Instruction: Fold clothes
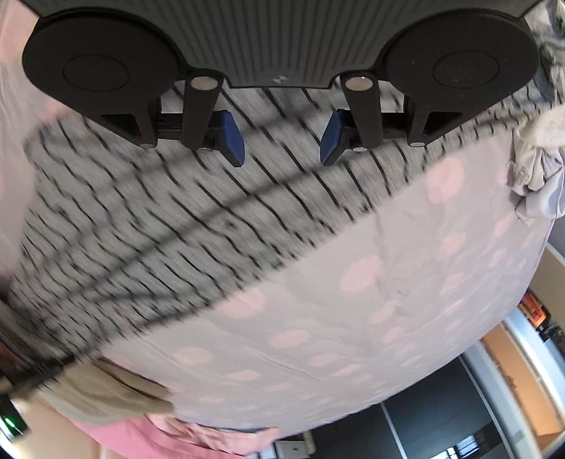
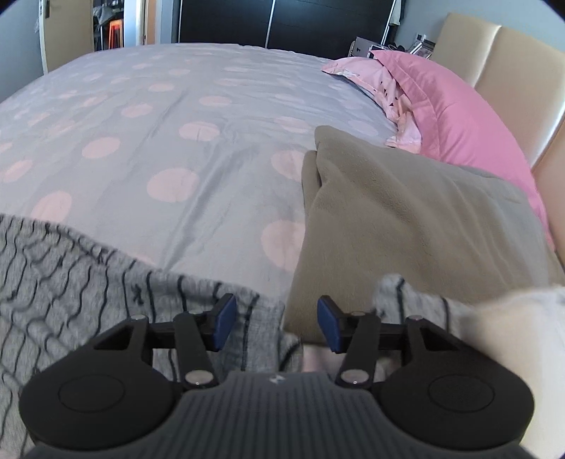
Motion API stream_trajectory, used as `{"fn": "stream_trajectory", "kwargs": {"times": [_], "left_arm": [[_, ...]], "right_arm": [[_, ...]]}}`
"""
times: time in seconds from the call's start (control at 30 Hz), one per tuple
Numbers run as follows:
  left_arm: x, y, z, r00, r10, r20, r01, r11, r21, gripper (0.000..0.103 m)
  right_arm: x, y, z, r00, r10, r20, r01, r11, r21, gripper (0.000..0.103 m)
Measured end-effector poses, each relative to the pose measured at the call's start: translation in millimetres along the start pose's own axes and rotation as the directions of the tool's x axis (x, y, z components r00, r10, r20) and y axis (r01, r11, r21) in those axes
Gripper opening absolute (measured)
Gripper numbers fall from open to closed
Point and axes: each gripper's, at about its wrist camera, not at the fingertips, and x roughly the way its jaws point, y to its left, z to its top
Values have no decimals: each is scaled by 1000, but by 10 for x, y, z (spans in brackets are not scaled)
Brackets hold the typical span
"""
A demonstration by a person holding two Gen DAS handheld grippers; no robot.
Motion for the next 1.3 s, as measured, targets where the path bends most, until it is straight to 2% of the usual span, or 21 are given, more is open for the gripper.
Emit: {"fn": "stream_trajectory", "kwargs": {"times": [0.1, 0.3, 0.33, 0.4, 0.47, 0.57, 0.6, 0.67, 0.7, 0.83, 1.03, 1.13, 1.17, 1.2, 1.27, 1.3], "left_arm": [[177, 103, 201, 999, -39, 18, 40, 999, -15, 47], [632, -71, 508, 995, -99, 15, 98, 991, 94, 52], [714, -124, 520, 994, -105, 2, 104, 988, 115, 52], [865, -217, 522, 995, -93, -16, 95, 982, 163, 53], [983, -254, 503, 996, -88, -27, 92, 979, 180, 52], [1049, -265, 458, 993, -118, -29, 121, 978, 168, 35], [1025, -264, 459, 992, -121, -19, 122, 978, 167, 24], [966, -260, 469, 992, -124, 0, 122, 978, 167, 9], [937, -257, 475, 992, -125, 10, 122, 978, 166, 6], [796, -201, 582, 992, -101, 70, 90, 986, 138, 4], [1042, -221, 737, 998, -57, 36, 55, 997, 62, 6], [1152, -251, 721, 999, -42, 2, 42, 999, 31, 11], [1127, -246, 720, 1000, -29, 3, 29, 999, 19, 18], [1095, -239, 721, 1000, -16, 6, 16, 1000, 6, 28], [940, -197, 718, 999, -22, 42, 22, 1000, -1, 45], [831, -175, 695, 997, -25, 66, 25, 1000, 10, 46]], "right_arm": [[122, -45, 36, 999, 44, -12, -44, 998, 41, 54], [219, -59, 24, 998, 66, -18, -66, 997, 29, 52], [212, -55, 20, 998, 62, -17, -61, 998, 23, 50], [177, -50, 12, 999, 52, -8, -52, 999, 16, 26], [122, -54, 14, 998, 60, 4, -60, 998, 23, 25], [45, -48, 18, 999, 53, 14, -53, 998, 16, 23], [18, -43, 16, 999, 50, 18, -50, 999, 11, 22], [-25, -39, 6, 999, 35, 19, -35, 999, 5, 22], [-47, -37, 2, 1000, 22, 21, -22, 1000, 4, 22], [-132, -55, 6, 997, -32, 75, 29, 999, 34, 21], [77, 19, 34, 993, -93, 73, 92, 996, 18, 21], [190, 62, 23, 993, -108, 43, 109, 994, -3, 21], [217, 73, 19, 993, -110, 31, 110, 994, -7, 22], [216, 82, 15, 993, -113, 27, 113, 994, -12, 24], [146, 92, 13, 992, -118, 46, 118, 993, -14, 31], [102, 98, 13, 991, -118, 57, 119, 993, -14, 32]]}}
